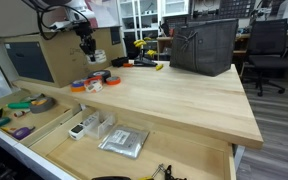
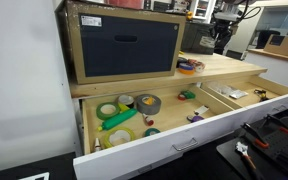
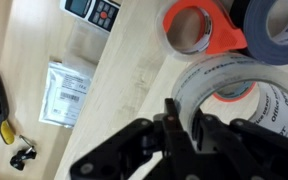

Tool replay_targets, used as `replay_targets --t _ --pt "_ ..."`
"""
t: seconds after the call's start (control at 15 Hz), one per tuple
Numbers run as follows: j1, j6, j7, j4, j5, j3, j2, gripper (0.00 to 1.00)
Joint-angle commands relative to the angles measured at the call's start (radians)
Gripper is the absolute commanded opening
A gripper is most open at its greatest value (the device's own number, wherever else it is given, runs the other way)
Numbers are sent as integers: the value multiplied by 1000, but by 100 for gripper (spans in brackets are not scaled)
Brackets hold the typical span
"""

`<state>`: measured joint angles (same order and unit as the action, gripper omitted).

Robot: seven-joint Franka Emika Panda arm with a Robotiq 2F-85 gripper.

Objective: Remove the clear masking tape from the drawer on the left and put it on the table

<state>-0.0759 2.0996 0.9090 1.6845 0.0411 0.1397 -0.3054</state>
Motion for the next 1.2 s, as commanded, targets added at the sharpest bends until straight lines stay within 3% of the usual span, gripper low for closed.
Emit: replay_targets --t 0.0,0.53,1.13 --pt "-18 -70 18 -151 0 27 -116 4" --pt "-17 -58 10 -244 -21 53 -260 4" --pt "-10 165 -30 -82 -71 53 -253 4"
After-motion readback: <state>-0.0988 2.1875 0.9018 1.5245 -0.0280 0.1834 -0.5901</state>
